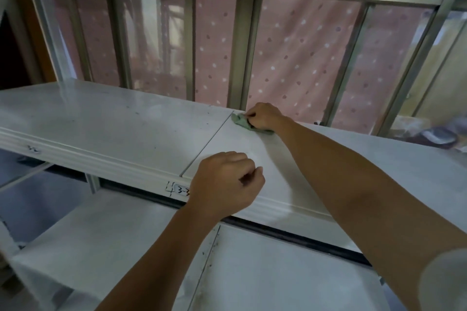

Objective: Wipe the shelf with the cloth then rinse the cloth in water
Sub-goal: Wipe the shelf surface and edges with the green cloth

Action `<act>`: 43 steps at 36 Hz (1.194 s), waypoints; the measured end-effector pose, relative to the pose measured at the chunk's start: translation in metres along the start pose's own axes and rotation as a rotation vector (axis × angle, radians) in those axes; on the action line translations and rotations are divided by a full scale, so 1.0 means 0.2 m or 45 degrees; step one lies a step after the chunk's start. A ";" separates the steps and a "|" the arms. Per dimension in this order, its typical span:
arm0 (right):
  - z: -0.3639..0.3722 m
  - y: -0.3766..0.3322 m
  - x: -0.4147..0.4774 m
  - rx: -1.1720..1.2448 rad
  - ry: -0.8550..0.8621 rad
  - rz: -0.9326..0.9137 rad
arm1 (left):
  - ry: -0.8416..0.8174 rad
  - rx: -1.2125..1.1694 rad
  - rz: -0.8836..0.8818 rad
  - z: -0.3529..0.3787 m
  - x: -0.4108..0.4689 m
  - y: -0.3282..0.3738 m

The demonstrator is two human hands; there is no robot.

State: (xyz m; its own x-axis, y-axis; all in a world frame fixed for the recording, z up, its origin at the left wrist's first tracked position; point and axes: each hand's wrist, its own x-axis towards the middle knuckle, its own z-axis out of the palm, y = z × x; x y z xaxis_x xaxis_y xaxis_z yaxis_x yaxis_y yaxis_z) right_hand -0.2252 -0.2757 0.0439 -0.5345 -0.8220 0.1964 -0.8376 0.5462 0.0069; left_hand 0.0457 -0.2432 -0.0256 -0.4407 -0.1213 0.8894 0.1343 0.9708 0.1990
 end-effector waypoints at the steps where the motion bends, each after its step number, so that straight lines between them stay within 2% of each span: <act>1: 0.00 -0.04 -0.01 -0.008 0.003 -0.065 | -0.004 -0.002 0.001 0.00 0.00 0.00; 5: 0.02 -0.16 -0.12 0.063 0.038 -0.292 | 0.019 -0.010 -0.001 -0.01 0.00 0.00; 9: -0.04 -0.18 -0.37 0.141 0.032 -0.532 | 0.141 -0.049 -0.040 -0.05 -0.02 0.00; 14: -0.09 -0.16 -0.81 0.333 0.087 -0.772 | 0.283 0.066 -0.208 -0.17 -0.05 -0.05; 19: -0.14 -0.11 -1.07 0.387 0.098 -0.960 | 0.198 0.192 -0.395 -0.20 -0.05 -0.16; 22: -0.13 -0.07 -1.01 0.323 0.092 -0.899 | 0.116 0.259 -0.371 -0.19 -0.05 -0.19; 26: -0.13 0.05 -0.76 0.035 0.005 -0.464 | 0.105 0.288 -0.320 -0.19 -0.06 -0.21; 29: -0.16 0.07 -0.59 -0.059 -0.058 -0.103 | 0.157 0.290 -0.341 -0.19 -0.06 -0.23; 32: -0.15 -0.03 -0.47 -0.083 -0.068 0.059 | 0.195 0.249 -0.424 -0.19 -0.06 -0.27; 35: -0.12 -0.20 -0.42 -0.067 -0.033 0.023 | 0.211 0.170 -0.515 -0.20 -0.05 -0.26; 40: -0.10 -0.60 -0.56 0.012 -0.016 -0.429 | 0.406 -0.090 -0.727 -0.26 -0.05 -0.20; 43: -0.12 -0.72 -0.73 0.035 -0.010 -0.557 | 0.517 -0.171 -0.825 -0.32 -0.05 -0.19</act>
State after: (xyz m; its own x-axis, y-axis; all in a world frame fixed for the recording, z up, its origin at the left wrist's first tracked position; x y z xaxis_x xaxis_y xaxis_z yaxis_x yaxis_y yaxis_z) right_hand -0.0227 -0.2303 0.0367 -0.1292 -0.9763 0.1735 -0.9880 0.1417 0.0619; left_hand 0.1016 -0.2915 -0.0167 -0.1116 -0.7479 0.6544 0.0784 0.6498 0.7560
